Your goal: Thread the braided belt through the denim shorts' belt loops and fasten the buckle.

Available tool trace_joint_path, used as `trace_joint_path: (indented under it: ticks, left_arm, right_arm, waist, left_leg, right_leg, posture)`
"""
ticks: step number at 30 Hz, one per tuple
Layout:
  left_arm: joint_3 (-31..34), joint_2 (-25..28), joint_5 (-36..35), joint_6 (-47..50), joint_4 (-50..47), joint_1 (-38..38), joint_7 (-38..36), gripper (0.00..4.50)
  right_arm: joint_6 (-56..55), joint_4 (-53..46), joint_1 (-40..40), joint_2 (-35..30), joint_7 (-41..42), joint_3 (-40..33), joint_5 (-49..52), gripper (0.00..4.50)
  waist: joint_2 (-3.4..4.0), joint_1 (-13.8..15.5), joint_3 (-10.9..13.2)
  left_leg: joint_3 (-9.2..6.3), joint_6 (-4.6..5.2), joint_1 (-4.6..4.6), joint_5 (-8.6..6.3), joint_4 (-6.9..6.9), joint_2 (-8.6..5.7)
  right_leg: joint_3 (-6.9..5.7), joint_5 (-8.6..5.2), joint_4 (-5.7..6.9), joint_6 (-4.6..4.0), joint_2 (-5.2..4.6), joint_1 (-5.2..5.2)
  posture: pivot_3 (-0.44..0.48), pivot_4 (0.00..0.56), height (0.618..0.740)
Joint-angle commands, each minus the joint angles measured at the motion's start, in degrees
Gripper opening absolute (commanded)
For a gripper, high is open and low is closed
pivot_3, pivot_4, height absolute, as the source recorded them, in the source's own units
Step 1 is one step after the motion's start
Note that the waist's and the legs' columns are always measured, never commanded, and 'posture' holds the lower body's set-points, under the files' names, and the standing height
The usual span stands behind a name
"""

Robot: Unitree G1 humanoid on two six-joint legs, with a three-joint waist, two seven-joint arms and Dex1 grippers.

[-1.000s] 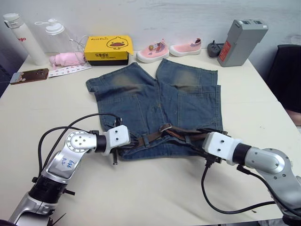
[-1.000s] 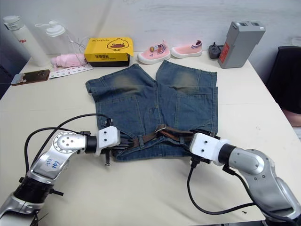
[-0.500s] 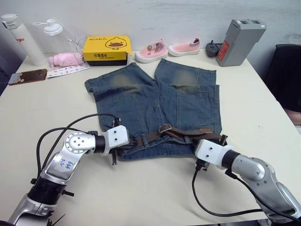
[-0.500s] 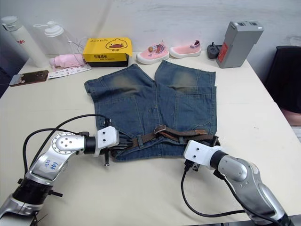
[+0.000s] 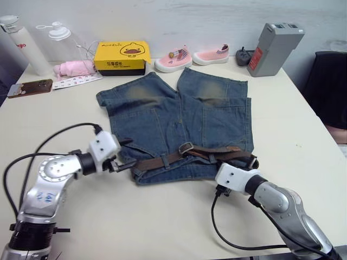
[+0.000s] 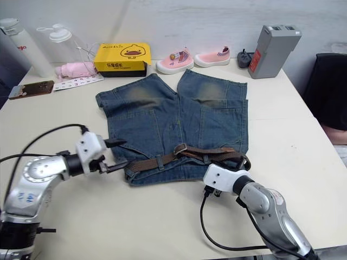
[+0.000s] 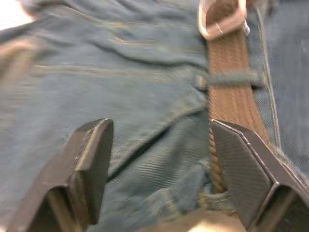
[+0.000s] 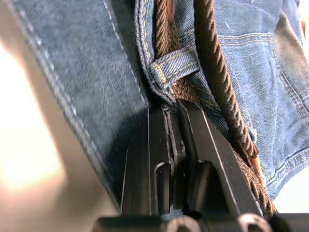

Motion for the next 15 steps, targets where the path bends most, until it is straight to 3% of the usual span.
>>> trace_joint_path:
  ticks: [1,7,15]
  left_arm:
    - [2.57,1.03,-3.24,4.64,-6.49,2.37,1.13,3.51]
    - [-1.35,-0.35,-4.37,8.50,-9.41,0.96,2.28,3.51]
    - [-14.68,2.07,9.43,2.83,-2.73,-0.35,3.34,3.51]
  right_arm:
    - [1.46,0.37,0.43,2.48,0.36,3.40,-1.60,0.00]
    - [2.26,0.20,-1.24,5.22,1.21,5.59,-3.02,0.00]
    - [2.57,0.13,-1.65,5.72,2.00,5.31,-4.06,0.00]
  waist:
    - [-0.02,-0.06,-0.02]
    - [-0.04,-0.16,-0.02]
    - [-0.04,-0.11,-0.02]
  left_leg:
    - [0.00,0.00,0.00,0.00,0.00,-0.02]
    - [0.00,-0.06,0.00,-0.02,-0.01,-0.05]
    - [0.05,-0.11,-0.01,-0.05,0.00,-0.06]
  right_leg:
    - [0.00,0.00,-0.01,0.00,0.01,0.00]
    - [0.01,-0.01,0.02,-0.02,0.09,-0.02]
    - [0.03,-0.04,0.09,-0.08,0.10,-0.09]
  posture:
    - [0.000,0.150,0.658]
    - [0.000,0.150,0.658]
    - [0.000,0.150,0.658]
